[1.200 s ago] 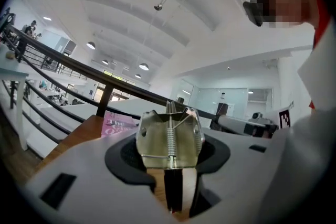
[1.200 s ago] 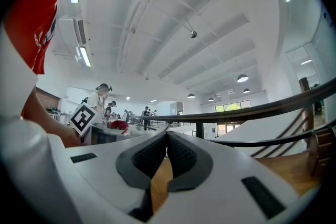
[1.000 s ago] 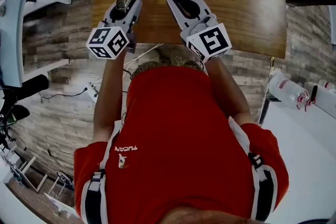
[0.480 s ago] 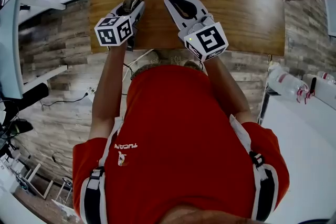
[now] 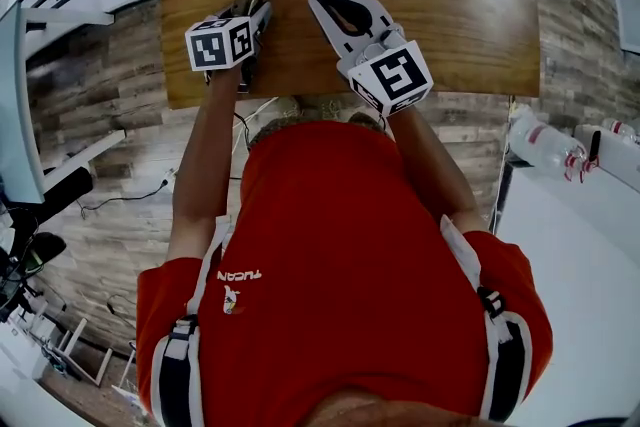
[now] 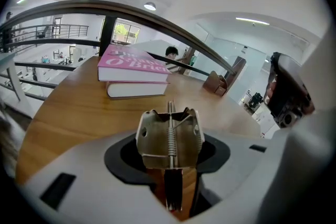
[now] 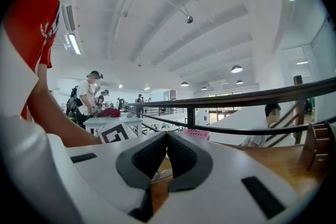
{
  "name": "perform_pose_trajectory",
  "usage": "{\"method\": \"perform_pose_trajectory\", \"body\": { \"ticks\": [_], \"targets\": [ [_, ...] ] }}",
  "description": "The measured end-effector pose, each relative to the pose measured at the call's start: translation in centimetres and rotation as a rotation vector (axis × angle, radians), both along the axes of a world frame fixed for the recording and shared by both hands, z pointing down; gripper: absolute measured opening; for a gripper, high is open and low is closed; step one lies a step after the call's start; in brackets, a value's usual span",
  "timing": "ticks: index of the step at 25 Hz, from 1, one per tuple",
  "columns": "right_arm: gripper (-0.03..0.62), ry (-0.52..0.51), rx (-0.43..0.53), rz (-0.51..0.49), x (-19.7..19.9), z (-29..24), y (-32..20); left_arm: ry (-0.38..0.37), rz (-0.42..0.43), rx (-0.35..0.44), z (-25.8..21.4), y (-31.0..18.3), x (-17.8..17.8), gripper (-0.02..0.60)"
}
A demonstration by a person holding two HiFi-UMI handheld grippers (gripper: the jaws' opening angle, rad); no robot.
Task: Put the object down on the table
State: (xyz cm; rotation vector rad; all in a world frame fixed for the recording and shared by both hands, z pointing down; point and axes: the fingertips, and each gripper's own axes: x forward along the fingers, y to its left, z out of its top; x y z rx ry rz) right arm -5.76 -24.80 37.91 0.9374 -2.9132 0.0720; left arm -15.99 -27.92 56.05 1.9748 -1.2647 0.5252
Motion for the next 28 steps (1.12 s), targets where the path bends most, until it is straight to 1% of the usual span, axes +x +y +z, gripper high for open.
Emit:
{"method": "perform_pose_trajectory", "body": {
  "ticks": [7, 11, 13, 17, 20, 24, 28],
  "targets": [
    [0.025, 0.005, -0.007, 0.016, 0.1, 0.2, -0.3, -0.038, 0.014, -0.056, 1.5, -0.2, 0.0, 0.196],
    [0.025, 0.007, -0.007, 0.025, 0.3, 0.3, -0.5, -0.058, 0.009, -0.059, 1.9, -0.5, -0.1, 0.198],
    [0.025, 0.008, -0.009, 0.029, 0.3, 0.2, -0.5, -0.061, 0.005, -0.048, 1.8, -0.7, -0.1, 0.199],
    [0.025, 0.009, -0.010, 0.031, 0.4, 0.2, -0.5, -0.071, -0.006, -0.011, 1.5, -0.9, -0.2, 0.264],
    [0.025, 0.007, -0.013, 0.032, 0.7, 0.5, -0.5, -0.097, -0.029, 0.024, 1.5, -1.1, -0.6, 0.302],
    [0.025, 0.009, -0.014, 0.032, 0.8, 0.6, -0.3, -0.105, -0.060, 0.069, 1.6, -1.5, -1.7, 0.316],
    [0.025, 0.010, -0.009, 0.031, 0.9, 0.5, -0.3, -0.108, -0.076, 0.065, 1.1, -1.3, -2.0, 0.317]
  ]
}}
